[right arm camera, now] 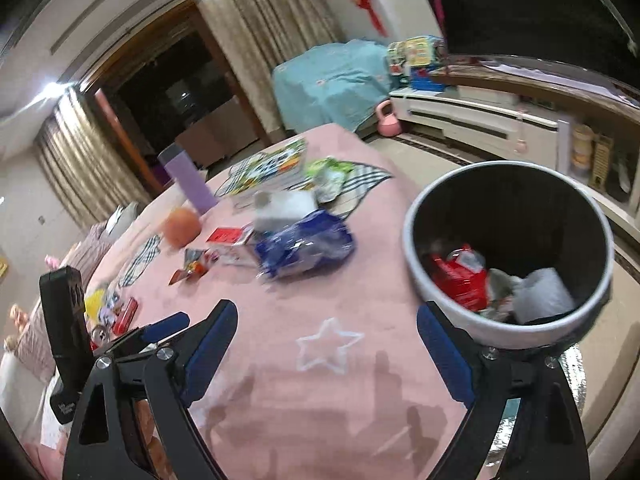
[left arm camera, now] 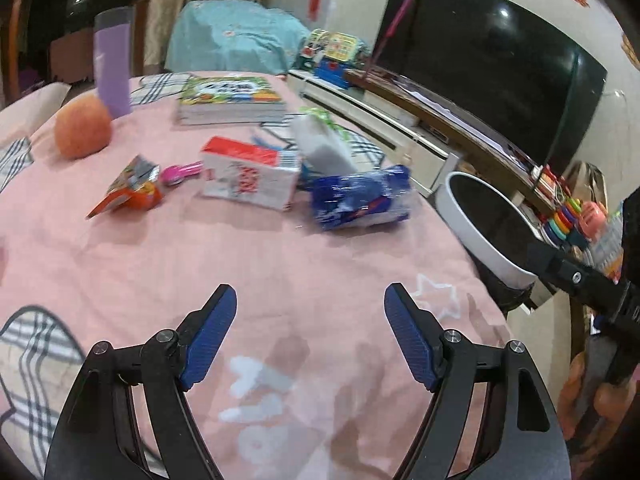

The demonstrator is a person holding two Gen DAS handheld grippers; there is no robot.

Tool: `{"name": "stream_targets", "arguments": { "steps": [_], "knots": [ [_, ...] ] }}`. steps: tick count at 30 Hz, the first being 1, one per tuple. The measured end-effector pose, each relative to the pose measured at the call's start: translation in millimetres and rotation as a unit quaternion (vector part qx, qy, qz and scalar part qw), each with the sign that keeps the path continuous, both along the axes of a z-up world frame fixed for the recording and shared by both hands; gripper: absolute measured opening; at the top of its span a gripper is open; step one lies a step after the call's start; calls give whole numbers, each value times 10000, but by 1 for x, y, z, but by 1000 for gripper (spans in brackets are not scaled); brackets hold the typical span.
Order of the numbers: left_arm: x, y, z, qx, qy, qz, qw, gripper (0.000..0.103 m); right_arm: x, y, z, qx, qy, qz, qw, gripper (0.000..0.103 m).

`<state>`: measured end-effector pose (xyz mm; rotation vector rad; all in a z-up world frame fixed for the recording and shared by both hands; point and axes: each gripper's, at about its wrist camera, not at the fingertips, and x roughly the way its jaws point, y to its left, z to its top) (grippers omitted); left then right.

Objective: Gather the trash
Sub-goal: 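Grasp the orange snack wrapper with the left tool while the right tool grasps the blue plastic bag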

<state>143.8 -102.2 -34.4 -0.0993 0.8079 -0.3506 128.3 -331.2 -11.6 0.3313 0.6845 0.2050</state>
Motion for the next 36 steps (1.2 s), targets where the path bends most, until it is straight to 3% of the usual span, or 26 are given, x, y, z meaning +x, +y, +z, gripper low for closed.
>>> {"name": "stream_targets", "arguments": {
  "steps": [10, 19, 25, 32, 36],
  "knots": [
    [2, 39, -12, 12, 157, 343, 9993, 78, 16, 46, -17, -91, -95, 166, 9998, 93],
    [20, 63, -16, 83, 263, 710, 9971, 78, 41, 64, -38, 211, 333, 138, 9991, 93],
    [46, 73, -14, 398, 198, 891, 9950, 78, 59, 67, -40, 205, 431, -38, 9989, 92],
    [80, 87, -13, 693, 197, 818, 9940, 79, 80, 54, -48, 867, 652, -209, 9939, 92],
    [99, 86, -14, 1127, 51, 821, 9902, 82, 93, 49, -55, 1096, 763, -366, 9904, 92]
  ]
}}
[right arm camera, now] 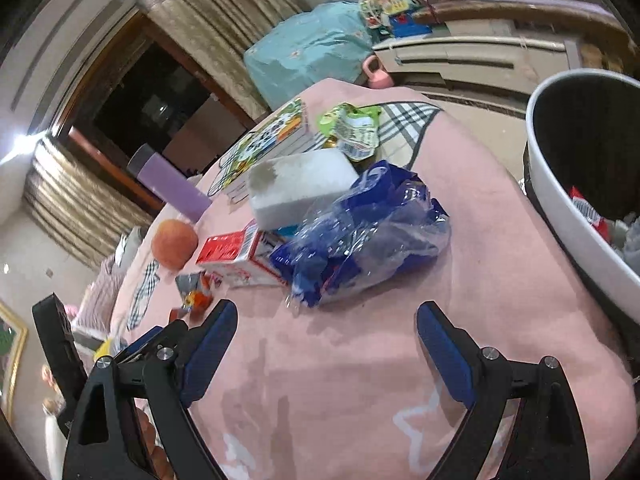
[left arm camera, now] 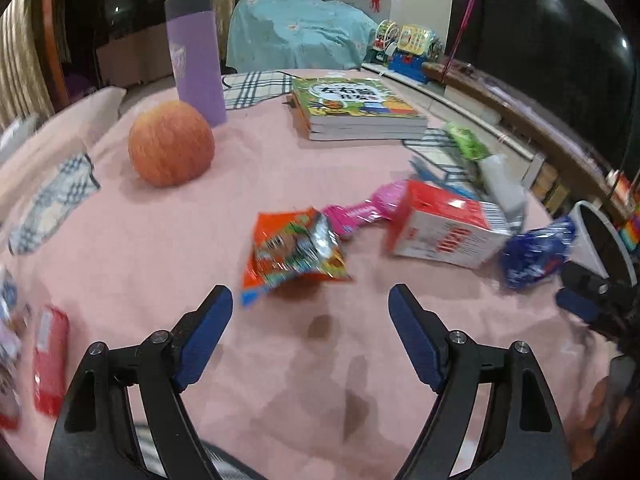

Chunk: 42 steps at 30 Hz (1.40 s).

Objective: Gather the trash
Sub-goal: 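Grasp the orange snack wrapper with the left tool while the right tool grasps the blue plastic bag, then carry the orange wrapper and blue plastic bag over the bin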

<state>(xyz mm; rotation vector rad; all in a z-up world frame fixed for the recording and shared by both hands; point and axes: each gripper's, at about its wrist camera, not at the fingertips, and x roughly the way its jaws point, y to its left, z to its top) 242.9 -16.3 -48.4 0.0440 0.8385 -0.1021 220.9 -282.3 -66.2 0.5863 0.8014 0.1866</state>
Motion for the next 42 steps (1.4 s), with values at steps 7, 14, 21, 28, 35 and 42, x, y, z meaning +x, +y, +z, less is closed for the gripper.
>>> {"name": "stream_targets", "arguments": {
  "steps": [7, 14, 21, 28, 35, 42],
  "knots": [
    [28, 0, -14, 311, 42, 84, 9995, 82, 15, -2, -3, 153, -27, -206, 9997, 93],
    [37, 0, -23, 124, 333, -45, 9994, 58, 21, 2, -3, -114, -126, -278, 9995, 87],
    [26, -3, -19, 4, 227, -158, 9996, 38, 19, 1, -5, -128, -195, -244, 9994, 44],
    [-13, -9, -13, -420, 261, -361, 9981, 36, -8, 1, 11, -332, -620, 24, 9975, 36],
    [-63, -42, -8, -889, 345, -786, 9923, 36, -39, -7, 18, -457, -687, 283, 9962, 35],
    [-87, -72, -3, -1020, 390, -1086, 9881, 36, -68, -11, 20, -584, -697, 493, 9946, 35]
  ]
}}
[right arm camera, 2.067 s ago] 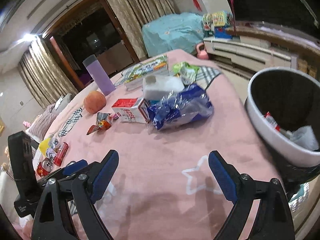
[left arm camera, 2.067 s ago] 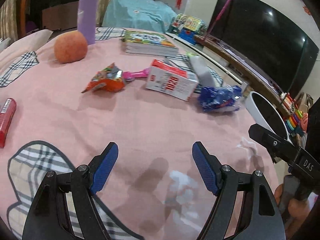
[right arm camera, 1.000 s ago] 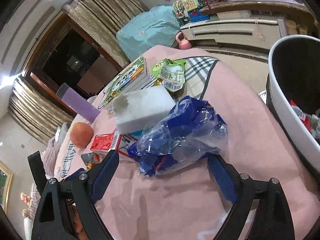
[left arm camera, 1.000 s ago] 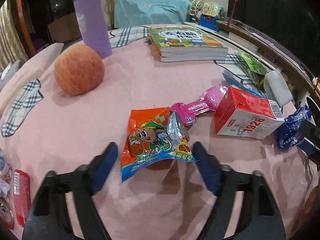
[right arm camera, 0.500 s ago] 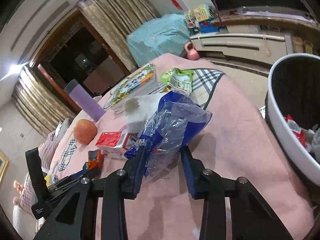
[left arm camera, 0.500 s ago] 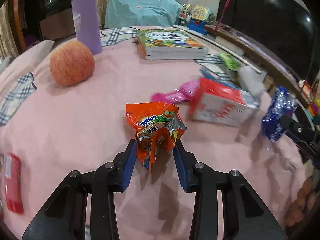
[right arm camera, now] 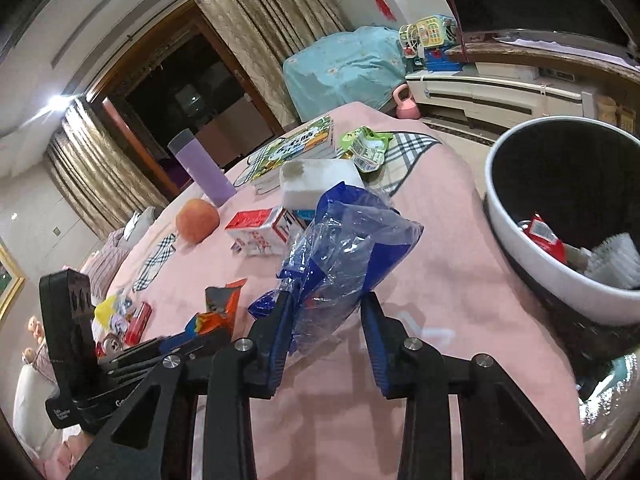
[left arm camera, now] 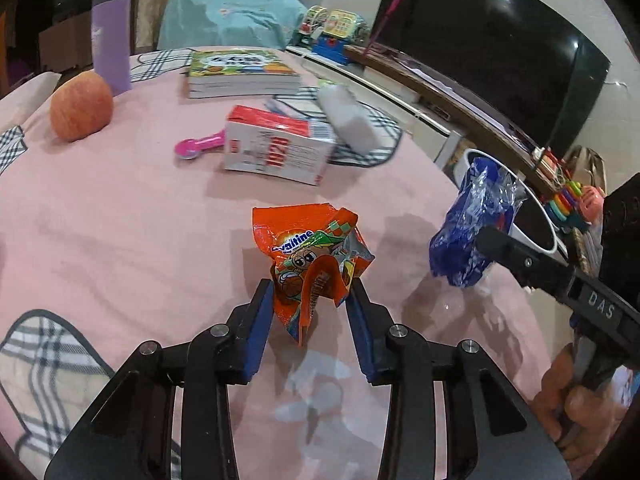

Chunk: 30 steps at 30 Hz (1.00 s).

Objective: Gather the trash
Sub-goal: 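Carry the orange wrapper and blue plastic bag over the bin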

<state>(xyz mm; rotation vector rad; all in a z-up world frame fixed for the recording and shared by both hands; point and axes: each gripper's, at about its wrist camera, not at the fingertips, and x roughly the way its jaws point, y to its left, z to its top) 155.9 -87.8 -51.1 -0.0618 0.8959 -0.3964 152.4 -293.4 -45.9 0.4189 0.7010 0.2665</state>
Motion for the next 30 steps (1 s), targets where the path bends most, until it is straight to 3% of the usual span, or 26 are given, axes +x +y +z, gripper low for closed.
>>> {"name": "stream_targets", "arguments": {
  "steps": [5, 12, 20, 22, 25, 30],
  "knots": [
    [-11, -13, 1, 30, 12, -105, 9999, 36, -16, -6, 1, -130, 45, 199, 9997, 35],
    [-15, -22, -10, 68, 205, -138, 9997, 36, -15, -5, -16, -251, 481, 474, 9974, 38],
    [-18, -26, -12, 162, 216, -145, 9995, 36, -8, -16, -31, 565, 643, 308, 9959, 55],
    [-17, -26, -12, 157, 222, -133, 9995, 36, -8, -18, -30, 669, 602, 255, 9956, 54],
    [-18, -29, -9, 125, 221, -144, 9996, 36, -11, -18, -28, 551, 517, 246, 9968, 40],
    [-19, -42, -2, 150, 118, -252, 9995, 36, -23, -26, -17, 347, 294, 200, 9988, 38]
  ]
}}
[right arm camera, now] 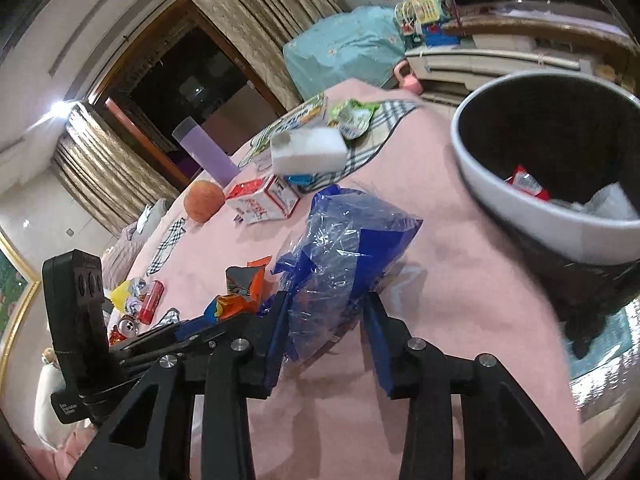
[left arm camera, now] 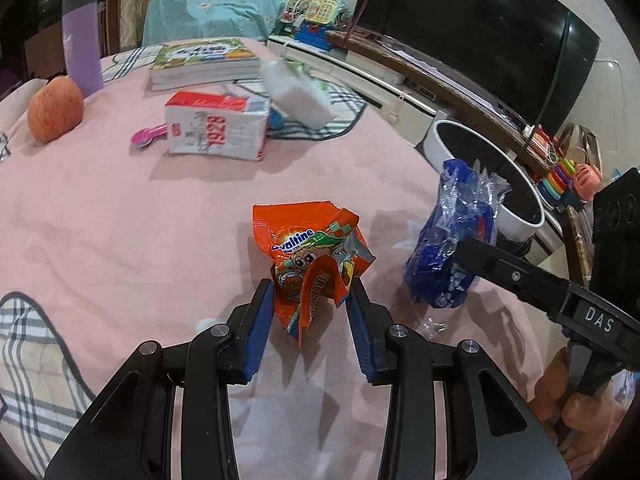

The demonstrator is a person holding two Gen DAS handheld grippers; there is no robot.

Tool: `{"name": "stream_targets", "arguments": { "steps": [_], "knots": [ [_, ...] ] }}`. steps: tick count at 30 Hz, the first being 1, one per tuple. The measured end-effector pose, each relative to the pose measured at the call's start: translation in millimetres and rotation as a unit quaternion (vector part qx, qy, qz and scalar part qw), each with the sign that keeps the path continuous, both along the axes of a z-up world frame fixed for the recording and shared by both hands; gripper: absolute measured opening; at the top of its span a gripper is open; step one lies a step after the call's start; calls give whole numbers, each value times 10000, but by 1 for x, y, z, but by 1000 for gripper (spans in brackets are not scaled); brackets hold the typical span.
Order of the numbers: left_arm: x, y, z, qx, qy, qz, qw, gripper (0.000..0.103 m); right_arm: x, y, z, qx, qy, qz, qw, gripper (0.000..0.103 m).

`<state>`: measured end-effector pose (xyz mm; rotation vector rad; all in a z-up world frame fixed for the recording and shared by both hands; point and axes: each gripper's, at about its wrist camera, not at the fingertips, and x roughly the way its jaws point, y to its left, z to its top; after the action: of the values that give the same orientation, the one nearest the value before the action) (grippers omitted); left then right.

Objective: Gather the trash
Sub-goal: 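Carry the orange wrapper and blue plastic bag over the bin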

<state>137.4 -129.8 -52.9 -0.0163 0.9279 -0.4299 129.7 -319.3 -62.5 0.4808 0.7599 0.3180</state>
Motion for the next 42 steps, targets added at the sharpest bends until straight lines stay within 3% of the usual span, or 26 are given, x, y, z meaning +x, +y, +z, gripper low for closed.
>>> {"name": "stream_targets", "arguments": {
  "steps": [15, 42],
  "knots": [
    [-2, -79, 26, 111, -316, -714, 9969, 36, -35, -70, 42, -576, -398, -650, 9954, 38],
    [17, -159, 46, 158, -509, -1204, 9913, 36, -27, -135, 54, -820, -416, -1105, 9896, 38]
  ]
}}
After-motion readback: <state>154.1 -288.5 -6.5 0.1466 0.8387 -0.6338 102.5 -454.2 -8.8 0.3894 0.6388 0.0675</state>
